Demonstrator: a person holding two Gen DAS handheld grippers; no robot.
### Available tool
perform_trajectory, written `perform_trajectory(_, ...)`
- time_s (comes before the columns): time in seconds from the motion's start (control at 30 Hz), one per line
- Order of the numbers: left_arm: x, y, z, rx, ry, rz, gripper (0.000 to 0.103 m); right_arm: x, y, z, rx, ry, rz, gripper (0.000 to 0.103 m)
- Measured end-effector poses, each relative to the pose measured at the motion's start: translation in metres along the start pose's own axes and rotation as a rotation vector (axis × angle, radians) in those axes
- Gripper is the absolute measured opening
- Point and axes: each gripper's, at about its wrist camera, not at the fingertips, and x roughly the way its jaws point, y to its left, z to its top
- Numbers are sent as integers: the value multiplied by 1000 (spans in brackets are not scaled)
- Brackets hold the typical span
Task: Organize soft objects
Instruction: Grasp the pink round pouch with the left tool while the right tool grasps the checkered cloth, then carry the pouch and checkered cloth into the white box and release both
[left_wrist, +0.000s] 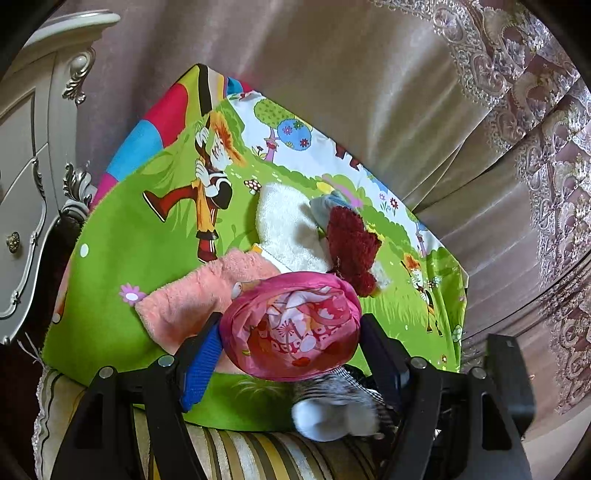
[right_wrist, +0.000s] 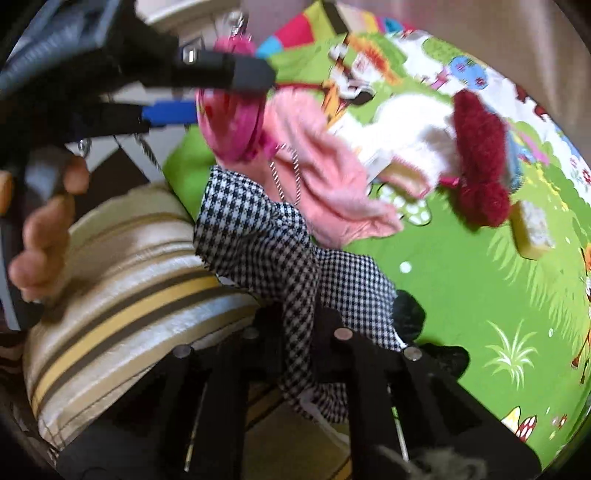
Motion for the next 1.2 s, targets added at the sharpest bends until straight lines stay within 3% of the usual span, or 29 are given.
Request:
perform_trajectory(0.3,-16,-13,1,15,-39,2,73,-60,-16,-12,130,-177,-32,12)
perform_trajectory(0.73,-17,-64,-11,102,-23,-35,73,-141,-57,-65,351,-336,-56,12)
perform_trajectory(1.2,14,-143,-43,244,83,-119,73,-193,-104,-152,547,-375,-192,12)
